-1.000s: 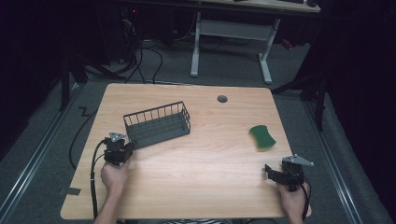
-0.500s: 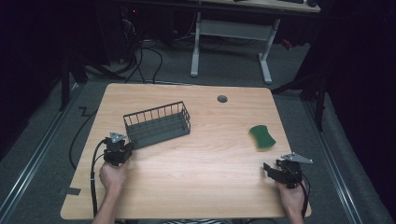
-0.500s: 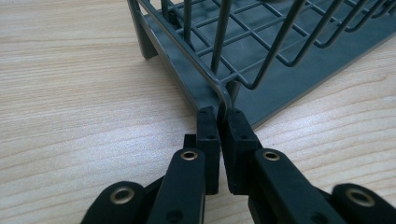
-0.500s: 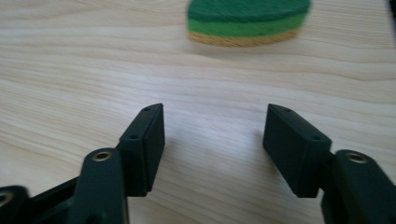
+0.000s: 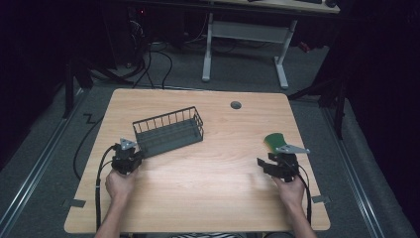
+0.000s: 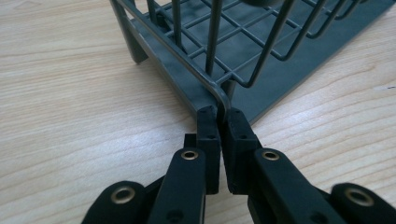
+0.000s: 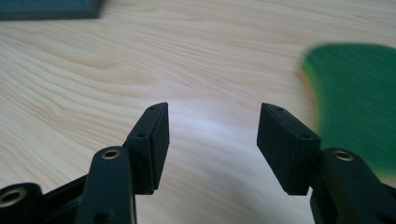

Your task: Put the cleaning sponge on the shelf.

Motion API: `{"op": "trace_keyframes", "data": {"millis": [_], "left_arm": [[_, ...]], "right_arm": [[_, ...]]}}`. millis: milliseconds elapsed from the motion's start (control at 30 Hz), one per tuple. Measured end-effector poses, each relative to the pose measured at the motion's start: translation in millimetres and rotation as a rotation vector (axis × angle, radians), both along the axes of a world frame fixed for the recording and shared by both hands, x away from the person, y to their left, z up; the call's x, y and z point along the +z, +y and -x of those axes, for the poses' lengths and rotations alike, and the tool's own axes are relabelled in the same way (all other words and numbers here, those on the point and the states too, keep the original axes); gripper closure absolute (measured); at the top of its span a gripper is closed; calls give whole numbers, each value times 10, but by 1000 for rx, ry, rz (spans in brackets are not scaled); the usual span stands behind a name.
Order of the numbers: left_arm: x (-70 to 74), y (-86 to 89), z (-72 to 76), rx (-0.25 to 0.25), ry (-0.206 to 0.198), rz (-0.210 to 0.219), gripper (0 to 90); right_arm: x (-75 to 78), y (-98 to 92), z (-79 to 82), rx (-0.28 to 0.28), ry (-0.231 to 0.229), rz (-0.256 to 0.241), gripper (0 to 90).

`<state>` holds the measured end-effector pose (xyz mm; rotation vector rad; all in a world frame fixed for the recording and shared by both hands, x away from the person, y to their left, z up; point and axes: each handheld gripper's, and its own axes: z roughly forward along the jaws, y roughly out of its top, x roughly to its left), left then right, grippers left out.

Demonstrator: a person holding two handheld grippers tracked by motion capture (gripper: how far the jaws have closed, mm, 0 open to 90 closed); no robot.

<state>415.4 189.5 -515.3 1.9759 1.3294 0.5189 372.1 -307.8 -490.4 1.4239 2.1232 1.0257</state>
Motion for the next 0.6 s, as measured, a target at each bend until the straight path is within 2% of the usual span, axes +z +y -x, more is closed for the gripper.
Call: {"op": "trace_keyframes", "data": {"millis": [67,100,133,167,233,333,367,400,433,467,600], "left_arm": [[-4,-11,-2,-7,-3,4,866],[-4,-11,-2,-7,-3,4,866],[-6,-13,-2,-11,-4,5,866],[-7,-12,-2,-14,-4,6,866],[-5,-11,-2,-17,-2,6,866],[-6,-13,2,-28,-4,6,866],[-6,-13,2,-28,-4,6,866],[-6,-13,3,-30,-3,6,866],[-6,-13,3,-30,-3,6,866],[-6,-13,3,-31,-3,6,866],[-5,-12,2,-33,-2,7,866]], "right_arm": [[8,164,-93,37,5,-1,447],[8,164,-93,37,5,-1,447],[3,320,-211,68,16,-2,462],[0,388,-282,84,20,-6,466],[5,518,-422,103,32,-20,485],[30,712,-626,130,34,-15,506],[30,712,-626,130,34,-15,506],[45,845,-755,148,48,-14,519],[45,845,-755,148,48,-14,519],[51,969,-873,165,58,-14,528],[54,1184,-1068,185,64,0,547]]}}
